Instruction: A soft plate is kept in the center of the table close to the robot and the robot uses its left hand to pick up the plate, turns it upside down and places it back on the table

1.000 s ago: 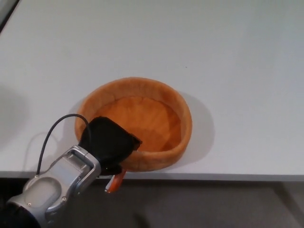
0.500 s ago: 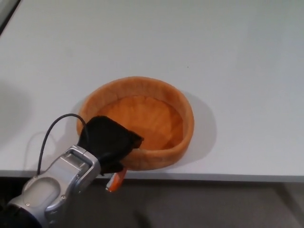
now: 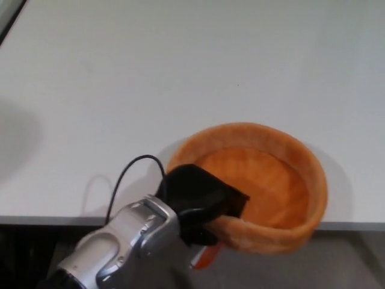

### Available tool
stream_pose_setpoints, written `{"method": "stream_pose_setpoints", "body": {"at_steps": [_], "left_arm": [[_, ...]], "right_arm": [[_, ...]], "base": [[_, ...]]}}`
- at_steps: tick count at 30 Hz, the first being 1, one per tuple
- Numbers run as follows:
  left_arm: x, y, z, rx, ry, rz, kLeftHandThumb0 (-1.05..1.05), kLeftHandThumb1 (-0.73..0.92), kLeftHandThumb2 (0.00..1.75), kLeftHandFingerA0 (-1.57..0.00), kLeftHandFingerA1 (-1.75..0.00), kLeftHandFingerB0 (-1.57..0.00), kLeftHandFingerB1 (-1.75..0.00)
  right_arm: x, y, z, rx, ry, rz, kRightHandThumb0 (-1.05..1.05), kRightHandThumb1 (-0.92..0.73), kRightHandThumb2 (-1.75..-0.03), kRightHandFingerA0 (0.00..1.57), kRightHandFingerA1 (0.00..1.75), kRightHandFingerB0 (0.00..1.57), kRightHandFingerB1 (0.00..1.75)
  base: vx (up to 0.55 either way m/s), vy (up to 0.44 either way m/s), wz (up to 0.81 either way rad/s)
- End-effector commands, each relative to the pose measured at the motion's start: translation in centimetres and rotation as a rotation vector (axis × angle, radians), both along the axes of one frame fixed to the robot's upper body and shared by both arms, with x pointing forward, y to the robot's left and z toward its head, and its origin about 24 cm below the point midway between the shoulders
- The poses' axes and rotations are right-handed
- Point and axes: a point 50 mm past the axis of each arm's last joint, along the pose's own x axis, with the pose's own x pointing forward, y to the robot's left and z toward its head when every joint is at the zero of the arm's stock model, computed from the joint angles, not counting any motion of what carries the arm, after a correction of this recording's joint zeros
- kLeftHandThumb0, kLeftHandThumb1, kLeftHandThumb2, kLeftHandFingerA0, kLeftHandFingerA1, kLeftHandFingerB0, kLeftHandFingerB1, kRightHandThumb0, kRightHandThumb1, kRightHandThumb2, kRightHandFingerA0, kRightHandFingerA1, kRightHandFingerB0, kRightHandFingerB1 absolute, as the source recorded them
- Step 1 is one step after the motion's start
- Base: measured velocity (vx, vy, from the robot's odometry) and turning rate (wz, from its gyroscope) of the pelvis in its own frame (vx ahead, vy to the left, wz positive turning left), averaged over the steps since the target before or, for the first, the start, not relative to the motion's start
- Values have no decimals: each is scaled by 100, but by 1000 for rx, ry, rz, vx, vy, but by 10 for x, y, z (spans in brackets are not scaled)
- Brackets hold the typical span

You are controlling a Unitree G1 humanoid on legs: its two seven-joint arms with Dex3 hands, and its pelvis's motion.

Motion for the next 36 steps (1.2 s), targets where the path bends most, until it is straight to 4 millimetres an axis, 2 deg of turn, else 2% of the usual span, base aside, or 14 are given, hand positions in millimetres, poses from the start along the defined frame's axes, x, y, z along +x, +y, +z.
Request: {"method": "stream_pose_setpoints", "body": {"at_steps": [1,2,4,5,8,10,12,13,17,19,22,23,31,36], "left_arm": [[-8,-14,5,-72,84,-52,-20,62,57,-84,-175,-67,-168],[-9,-15,6,-81,93,-52,-20,62,57,-84,-175,-67,-168],[-12,-16,11,-323,300,18,-7,58,64,-82,-175,-68,-175],[-12,-15,12,-344,319,22,-7,58,64,-82,-175,-68,-175],[-3,-7,24,-604,374,62,-12,53,72,-86,-175,-71,-175],[-1,-6,27,-661,383,77,-14,53,72,-88,-175,-72,-175],[6,0,41,-799,400,116,-21,48,80,-94,-175,-73,-175],[8,1,48,-873,415,128,-17,44,85,-95,-175,-74,-175],[8,2,64,-1071,470,138,-17,47,83,-96,-175,-72,-175],[8,-1,73,-1238,599,140,-10,49,84,-92,-175,-69,-175],[8,-5,79,-1389,677,105,-4,49,87,-90,-175,-67,-175],[10,-7,83,-1495,735,92,-8,49,86,-93,-175,-69,-175],[11,-17,99,-1899,974,3,-19,46,82,-99,-175,-78,-175],[9,-25,103,-2074,1072,-25,-19,52,75,-98,-175,-79,-175]], "right_arm": [[2,-6,3,-31,10,1,-65,-87,-66,44,45,28,32],[2,-6,3,-31,9,1,-65,-87,-66,44,45,28,32],[2,-6,4,-24,8,2,-64,-86,-66,44,45,28,33],[1,-6,4,-22,8,2,-64,-86,-66,44,45,28,33],[1,-6,4,-24,12,-1,-64,-87,-66,44,45,28,32],[1,-7,4,-30,10,1,-63,-87,-66,44,45,28,32],[1,-7,4,-21,15,2,-62,-87,-66,43,45,28,32],[1,-7,3,-19,16,0,-62,-88,-66,43,46,28,33],[0,-6,3,-28,15,7,-62,-88,-66,43,46,28,33],[0,-5,2,-24,19,3,-64,-88,-66,42,44,28,33],[0,-5,1,-12,29,1,-64,-88,-66,42,45,28,33],[0,-5,1,-16,30,2,-62,-88,-67,42,45,27,32],[3,-5,3,-21,35,4,-60,-90,-67,41,46,27,33],[1,-4,1,-16,31,4,-60,-89,-67,42,44,28,34]], "base": [[0,0,0],[0,0,0],[0,0,0],[0,0,0],[0,0,0],[0,0,0],[0,0,0],[0,0,0],[0,0,0],[0,0,0],[0,0,0],[0,0,0],[0,0,0],[0,0,0]]}}
